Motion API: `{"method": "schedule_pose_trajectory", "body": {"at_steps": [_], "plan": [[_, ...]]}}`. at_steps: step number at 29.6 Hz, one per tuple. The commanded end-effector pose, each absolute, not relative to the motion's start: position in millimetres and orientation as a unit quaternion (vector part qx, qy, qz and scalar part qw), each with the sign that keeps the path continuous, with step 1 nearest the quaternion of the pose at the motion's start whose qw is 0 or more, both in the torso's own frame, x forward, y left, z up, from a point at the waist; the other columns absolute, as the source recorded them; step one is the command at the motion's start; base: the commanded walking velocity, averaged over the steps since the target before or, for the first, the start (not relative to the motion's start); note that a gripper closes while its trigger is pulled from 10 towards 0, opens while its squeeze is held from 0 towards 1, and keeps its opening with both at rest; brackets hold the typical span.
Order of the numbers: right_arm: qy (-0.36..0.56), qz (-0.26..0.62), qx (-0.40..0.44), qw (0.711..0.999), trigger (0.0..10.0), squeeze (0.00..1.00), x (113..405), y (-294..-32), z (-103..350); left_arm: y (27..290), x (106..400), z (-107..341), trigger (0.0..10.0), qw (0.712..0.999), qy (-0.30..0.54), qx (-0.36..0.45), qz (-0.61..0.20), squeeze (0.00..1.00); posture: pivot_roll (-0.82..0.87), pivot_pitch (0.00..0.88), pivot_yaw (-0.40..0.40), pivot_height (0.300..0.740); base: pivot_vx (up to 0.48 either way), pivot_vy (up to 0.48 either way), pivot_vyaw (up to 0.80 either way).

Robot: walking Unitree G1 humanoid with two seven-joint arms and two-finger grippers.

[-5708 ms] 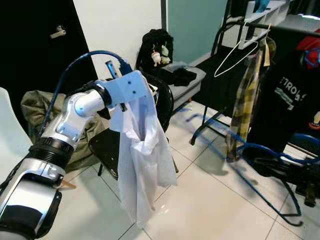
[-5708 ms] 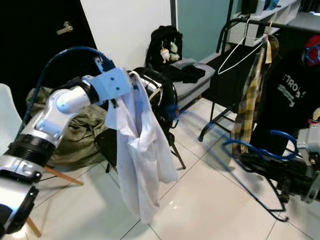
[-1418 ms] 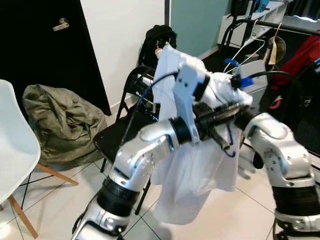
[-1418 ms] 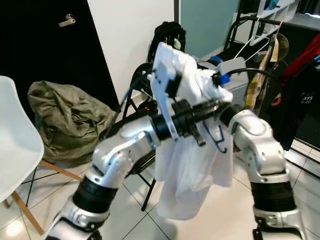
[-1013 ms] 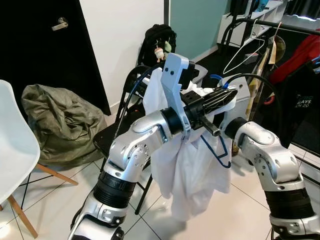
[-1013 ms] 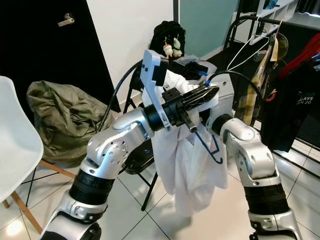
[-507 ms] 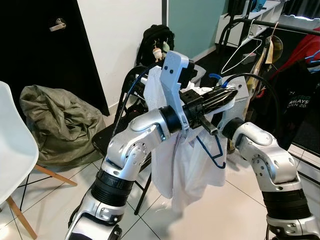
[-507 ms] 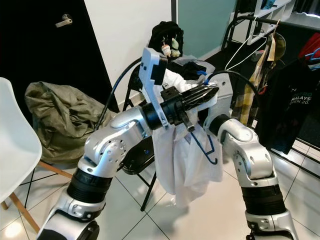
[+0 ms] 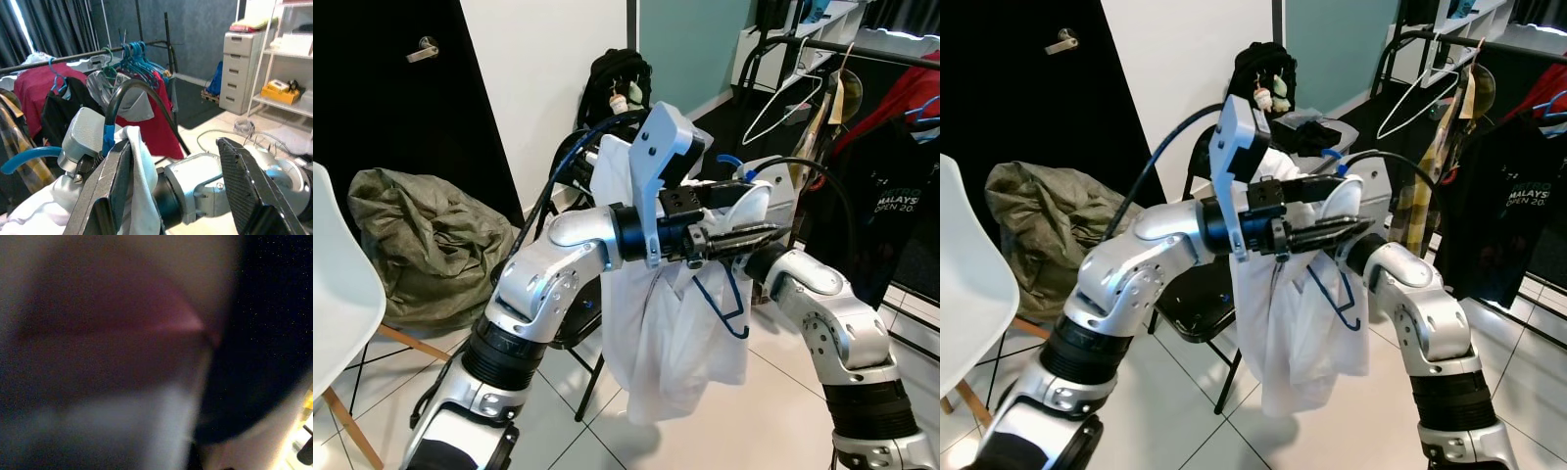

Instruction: Hang hanger

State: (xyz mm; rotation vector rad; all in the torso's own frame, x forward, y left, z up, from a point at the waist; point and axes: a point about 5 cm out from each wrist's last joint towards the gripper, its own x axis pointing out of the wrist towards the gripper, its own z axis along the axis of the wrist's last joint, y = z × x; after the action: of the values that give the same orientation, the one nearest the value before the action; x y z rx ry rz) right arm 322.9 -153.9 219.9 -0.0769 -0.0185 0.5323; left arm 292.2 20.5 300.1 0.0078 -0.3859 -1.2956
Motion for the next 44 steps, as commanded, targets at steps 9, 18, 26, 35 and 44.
{"method": "schedule_pose_trajectory", "body": {"at_steps": [9, 18, 26, 35, 44], "plan": [[-0.02, 0.326, -0.042, 0.944, 10.0, 0.0, 307.2, -150.7, 207.4, 117.9, 330.3, 335.3, 10.0, 0.914, -0.263, 0.071, -0.302, 0.0, -0.07, 0.056, 0.05, 0.74, 0.0, 0.0, 0.0], [-0.051, 0.322, -0.023, 0.945, 10.0, 0.0, 304.4, -162.4, 219.7, 135.2, 338.7, 330.5, 10.0, 0.931, -0.249, 0.114, -0.242, 0.0, -0.07, 0.064, 0.052, 0.74, 0.0, 0.0, 0.0], [-0.059, 0.309, -0.019, 0.949, 10.0, 0.0, 303.3, -172.0, 223.0, 161.1, 344.7, 336.9, 10.0, 0.953, -0.259, 0.037, -0.153, 0.0, -0.07, 0.066, 0.052, 0.74, 0.0, 0.0, 0.0], [-0.073, 0.318, -0.008, 0.945, 10.0, 0.0, 301.1, -171.4, 226.7, 157.1, 343.1, 334.3, 10.0, 0.949, -0.262, 0.032, -0.172, 0.0, -0.06, 0.067, 0.052, 0.74, 0.0, 0.0, 0.0], [-0.166, 0.425, 0.069, 0.887, 10.0, 0.0, 272.7, -177.8, 260.9, 152.7, 344.2, 335.0, 10.0, 0.946, -0.271, 0.038, -0.175, 0.0, -0.06, 0.067, 0.056, 0.74, 0.0, 0.0, 0.0]]}}
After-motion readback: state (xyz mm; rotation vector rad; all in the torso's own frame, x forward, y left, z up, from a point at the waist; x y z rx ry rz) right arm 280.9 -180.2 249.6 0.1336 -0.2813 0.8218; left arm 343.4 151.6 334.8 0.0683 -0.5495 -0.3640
